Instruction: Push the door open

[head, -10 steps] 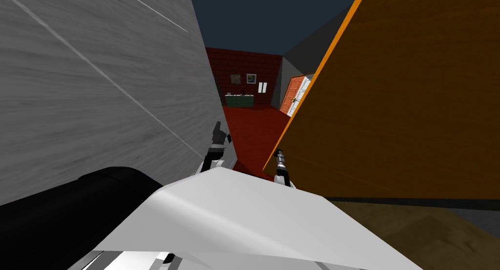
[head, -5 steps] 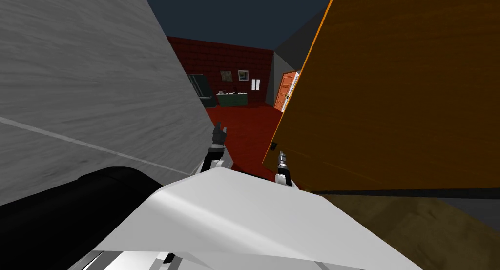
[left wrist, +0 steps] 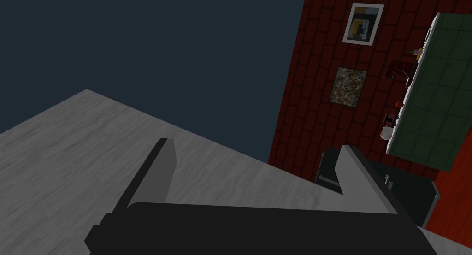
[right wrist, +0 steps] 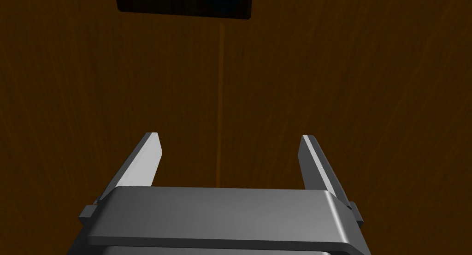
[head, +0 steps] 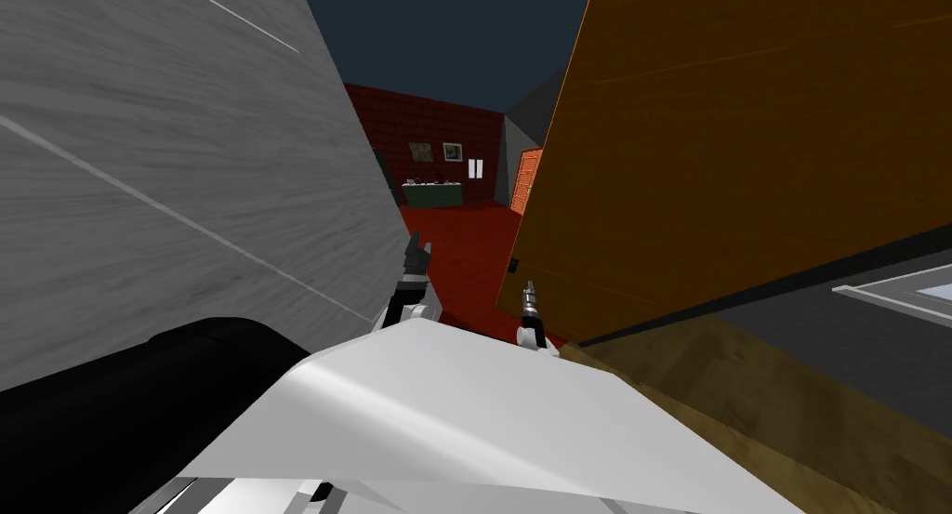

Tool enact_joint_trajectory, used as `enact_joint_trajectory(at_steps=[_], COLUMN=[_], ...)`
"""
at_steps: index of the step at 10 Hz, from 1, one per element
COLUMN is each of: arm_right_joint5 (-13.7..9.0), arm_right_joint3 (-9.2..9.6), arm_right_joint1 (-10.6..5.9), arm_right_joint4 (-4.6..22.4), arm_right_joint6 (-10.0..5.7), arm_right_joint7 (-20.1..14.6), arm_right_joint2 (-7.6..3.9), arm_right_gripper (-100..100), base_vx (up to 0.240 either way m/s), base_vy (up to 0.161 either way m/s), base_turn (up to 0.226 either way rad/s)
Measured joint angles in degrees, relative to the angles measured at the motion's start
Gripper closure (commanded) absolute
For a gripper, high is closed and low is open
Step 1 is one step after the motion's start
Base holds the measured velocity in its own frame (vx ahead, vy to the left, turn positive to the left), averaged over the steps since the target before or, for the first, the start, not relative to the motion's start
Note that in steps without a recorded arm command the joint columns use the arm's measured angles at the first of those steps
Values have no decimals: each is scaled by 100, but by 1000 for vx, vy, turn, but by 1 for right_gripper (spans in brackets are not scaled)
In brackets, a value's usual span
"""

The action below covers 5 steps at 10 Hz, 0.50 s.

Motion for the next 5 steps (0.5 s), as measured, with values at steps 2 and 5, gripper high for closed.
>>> enact_joint_trajectory(at_steps=[2,5], arm_right_joint5=[-72,-138], arm_right_joint3=[122,226], arm_right_joint1=[-23,-130], arm_right_joint4=[-65,63], arm_right_joint6=[105,61], arm_right_joint7=[100,144], arm_right_joint2=[145,294], arm_right_gripper=[-100,-100], base_vx=[-59,-59], base_vy=[49,53], base_turn=[-88,-92])
